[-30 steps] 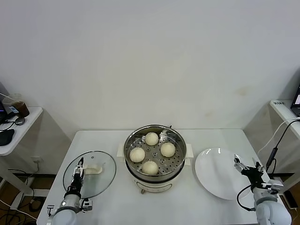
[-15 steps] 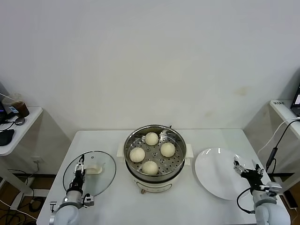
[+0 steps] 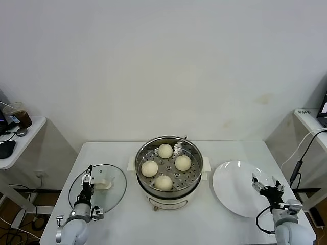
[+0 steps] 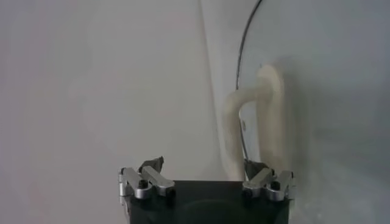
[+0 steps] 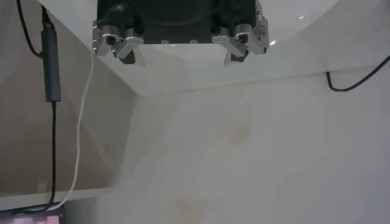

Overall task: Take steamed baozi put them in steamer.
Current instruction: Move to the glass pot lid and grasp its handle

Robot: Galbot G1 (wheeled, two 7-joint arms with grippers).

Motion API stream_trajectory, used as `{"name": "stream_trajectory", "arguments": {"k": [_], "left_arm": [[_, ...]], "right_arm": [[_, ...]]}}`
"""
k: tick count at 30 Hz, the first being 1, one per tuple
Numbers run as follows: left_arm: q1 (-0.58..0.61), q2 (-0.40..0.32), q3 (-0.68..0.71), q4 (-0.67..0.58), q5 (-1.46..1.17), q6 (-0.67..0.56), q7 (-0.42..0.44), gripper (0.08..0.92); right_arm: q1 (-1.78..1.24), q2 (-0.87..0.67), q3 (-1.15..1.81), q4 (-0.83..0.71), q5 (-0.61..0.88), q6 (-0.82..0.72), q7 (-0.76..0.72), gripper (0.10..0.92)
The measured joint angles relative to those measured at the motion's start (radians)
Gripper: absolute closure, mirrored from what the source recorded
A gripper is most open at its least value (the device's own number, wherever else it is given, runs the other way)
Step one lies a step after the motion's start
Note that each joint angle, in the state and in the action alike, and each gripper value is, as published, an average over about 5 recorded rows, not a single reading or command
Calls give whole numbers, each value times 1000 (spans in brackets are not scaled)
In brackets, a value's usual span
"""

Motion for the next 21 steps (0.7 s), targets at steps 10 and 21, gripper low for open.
{"name": "stream_trajectory", "arguments": {"k": [10, 21], "left_arm": [[0, 0, 0, 28, -33, -1, -20, 306], [12, 10, -2, 24, -60, 1, -24, 626]], "right_arm": [[-6, 1, -3, -5, -10, 6, -2, 203], [-9, 2, -9, -3, -25, 9, -11, 203]]}}
